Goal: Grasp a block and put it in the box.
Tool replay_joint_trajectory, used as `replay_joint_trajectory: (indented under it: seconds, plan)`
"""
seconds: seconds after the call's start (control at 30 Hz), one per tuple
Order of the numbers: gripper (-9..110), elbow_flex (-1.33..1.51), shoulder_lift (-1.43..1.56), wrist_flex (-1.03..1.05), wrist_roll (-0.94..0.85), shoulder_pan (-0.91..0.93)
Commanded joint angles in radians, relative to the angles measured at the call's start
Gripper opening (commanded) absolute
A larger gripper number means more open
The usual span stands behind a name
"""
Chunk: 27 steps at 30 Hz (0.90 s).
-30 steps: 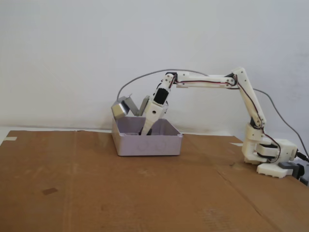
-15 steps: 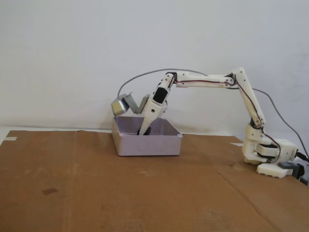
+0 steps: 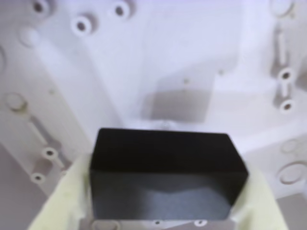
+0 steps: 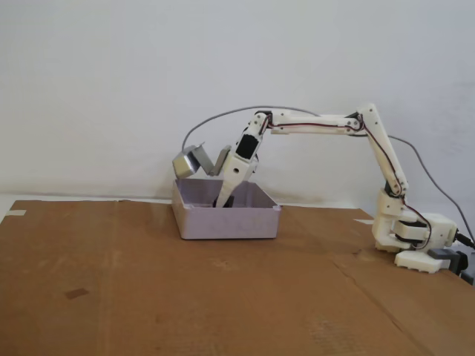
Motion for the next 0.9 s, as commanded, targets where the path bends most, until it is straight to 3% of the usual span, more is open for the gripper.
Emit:
replay_joint_trajectory:
  seconds: [0.0, 0.43, 0.63, 0.87]
  plan:
    - [32, -0.023, 0.181, -0.012, -0.009, -0.002]
    - [32, -0.023, 0.190, 0.000, -0.009, -0.005]
    - [47, -0.023, 0.189, -0.008, -0.009, -0.008]
    - [48, -0.023, 0.190, -0.011, -0.009, -0.008]
